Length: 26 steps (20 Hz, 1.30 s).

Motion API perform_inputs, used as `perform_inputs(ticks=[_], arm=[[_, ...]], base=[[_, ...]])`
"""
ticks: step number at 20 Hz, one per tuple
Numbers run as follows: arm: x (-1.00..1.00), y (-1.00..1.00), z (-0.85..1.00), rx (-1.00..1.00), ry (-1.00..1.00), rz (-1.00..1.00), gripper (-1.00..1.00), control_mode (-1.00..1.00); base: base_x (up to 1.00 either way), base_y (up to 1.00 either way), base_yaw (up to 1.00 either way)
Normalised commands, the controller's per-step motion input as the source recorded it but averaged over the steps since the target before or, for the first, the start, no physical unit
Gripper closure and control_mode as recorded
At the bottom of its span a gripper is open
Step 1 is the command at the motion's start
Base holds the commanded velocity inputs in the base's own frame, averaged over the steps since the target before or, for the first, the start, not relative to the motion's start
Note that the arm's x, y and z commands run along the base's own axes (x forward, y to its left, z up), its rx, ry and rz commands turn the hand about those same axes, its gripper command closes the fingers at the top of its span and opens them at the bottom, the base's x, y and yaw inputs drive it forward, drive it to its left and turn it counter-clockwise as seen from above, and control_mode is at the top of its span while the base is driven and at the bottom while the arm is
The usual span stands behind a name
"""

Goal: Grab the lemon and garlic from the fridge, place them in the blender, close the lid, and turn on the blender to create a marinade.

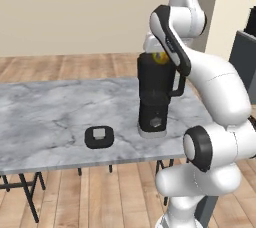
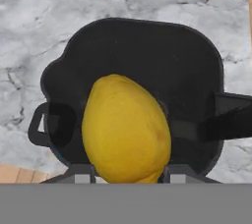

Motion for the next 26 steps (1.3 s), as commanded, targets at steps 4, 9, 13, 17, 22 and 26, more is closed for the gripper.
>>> perform_inputs(ticks=[4,9,13,17,22,26], arm=[[0.52,0.00,-0.45,0.00,0.11,0.00,1.00,-1.00],[0.08,0.00,-0.54,0.00,0.03,0.01,1.00,-1.00],[0.00,0.00,-0.51,0.00,0.00,0.02,1.00,-1.00],[0.00,0.00,-0.28,-0.01,0.01,0.00,-1.00,-1.00],[0.00,0.00,-0.01,0.00,0.00,0.00,-1.00,-1.00],[0.00,0.00,0.00,0.00,0.00,0.00,-1.00,-1.00]], base=[[0.00,0.00,0.00],[0.00,0.00,0.00],[0.00,0.00,0.00],[0.00,0.00,0.00],[0.00,0.00,0.00],[0.00,0.00,0.00]])
